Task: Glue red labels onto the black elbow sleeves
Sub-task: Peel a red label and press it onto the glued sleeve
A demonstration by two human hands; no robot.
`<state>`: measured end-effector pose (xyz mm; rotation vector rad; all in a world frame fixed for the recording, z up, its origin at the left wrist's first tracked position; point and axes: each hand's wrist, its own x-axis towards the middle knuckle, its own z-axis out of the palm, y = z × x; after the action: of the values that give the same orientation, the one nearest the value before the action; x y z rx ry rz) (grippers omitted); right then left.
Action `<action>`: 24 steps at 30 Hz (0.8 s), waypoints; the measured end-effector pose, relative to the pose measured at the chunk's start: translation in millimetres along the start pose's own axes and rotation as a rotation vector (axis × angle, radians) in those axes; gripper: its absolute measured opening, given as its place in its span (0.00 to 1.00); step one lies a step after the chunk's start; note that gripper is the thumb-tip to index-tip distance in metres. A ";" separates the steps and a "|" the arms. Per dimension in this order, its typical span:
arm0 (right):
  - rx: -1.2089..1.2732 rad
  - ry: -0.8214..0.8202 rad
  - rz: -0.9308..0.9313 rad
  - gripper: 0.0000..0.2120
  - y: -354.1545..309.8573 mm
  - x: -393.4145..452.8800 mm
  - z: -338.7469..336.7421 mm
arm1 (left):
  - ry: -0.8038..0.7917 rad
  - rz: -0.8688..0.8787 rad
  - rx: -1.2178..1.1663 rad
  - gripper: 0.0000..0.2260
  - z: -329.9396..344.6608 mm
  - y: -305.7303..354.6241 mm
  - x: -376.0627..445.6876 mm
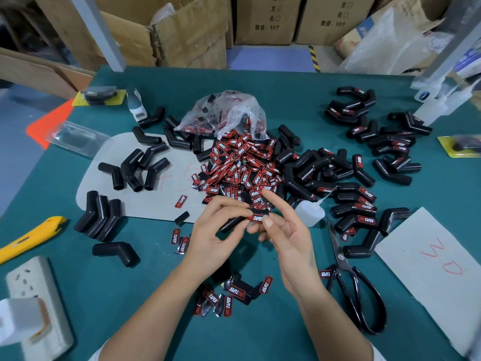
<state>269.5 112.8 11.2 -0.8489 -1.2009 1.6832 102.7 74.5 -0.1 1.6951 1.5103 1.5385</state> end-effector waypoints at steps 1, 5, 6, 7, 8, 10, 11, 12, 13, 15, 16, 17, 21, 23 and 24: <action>-0.034 -0.005 -0.013 0.21 -0.8 -0.2 0.7 | 0.004 -0.015 -0.014 0.06 0.1 0.3 0.4; -0.147 -0.027 -0.070 0.23 -1.7 -2.7 6.2 | 0.025 -0.117 -0.094 0.06 -0.8 -0.6 0.5; -0.154 -0.023 -0.075 0.23 -1.5 -3.1 6.8 | 0.023 -0.146 -0.116 0.06 -0.4 -1.0 0.4; -0.154 -0.014 -0.074 0.23 -1.3 -3.3 6.6 | 0.016 -0.173 -0.144 0.06 0.5 -1.0 0.1; -0.148 -0.003 -0.067 0.24 -1.1 -2.9 6.3 | 0.005 -0.190 -0.175 0.06 1.7 -0.6 -0.4; -0.123 0.013 -0.048 0.24 -1.2 -2.5 5.6 | -0.007 -0.194 -0.202 0.06 3.7 0.6 -1.3; -0.111 0.017 -0.043 0.24 -1.0 -2.4 5.6 | -0.009 -0.192 -0.192 0.07 4.2 1.2 -1.5; -0.104 0.017 -0.043 0.24 -0.6 -2.2 5.4 | -0.009 -0.192 -0.177 0.07 4.2 1.2 -1.5; -0.101 0.013 -0.044 0.24 0.1 -1.9 5.4 | -0.009 -0.190 -0.161 0.07 3.8 0.8 -1.3; -0.109 0.002 -0.052 0.24 1.7 -1.4 4.1 | -0.009 -0.178 -0.117 0.06 2.4 0.6 -0.4; -0.116 -0.004 -0.058 0.23 2.8 -0.9 3.2 | -0.011 -0.175 -0.100 0.06 1.6 1.3 0.7; -0.125 -0.011 -0.065 0.23 3.7 -0.5 2.2 | -0.017 -0.177 -0.092 0.06 0.9 2.3 1.6; -0.178 -0.043 -0.109 0.23 7.2 0.4 -0.7 | -0.050 -0.184 -0.107 0.08 -2.2 2.9 3.3; -0.208 -0.056 -0.127 0.23 8.7 0.9 -2.3 | -0.068 -0.201 -0.104 0.09 -3.2 1.3 3.6; -0.220 -0.060 -0.133 0.23 9.2 1.1 -3.0 | -0.079 -0.204 -0.099 0.10 -3.6 0.8 3.9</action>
<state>269.3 113.5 1.5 -0.8346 -1.4708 1.4972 99.1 76.3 3.4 1.4792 1.4903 1.4003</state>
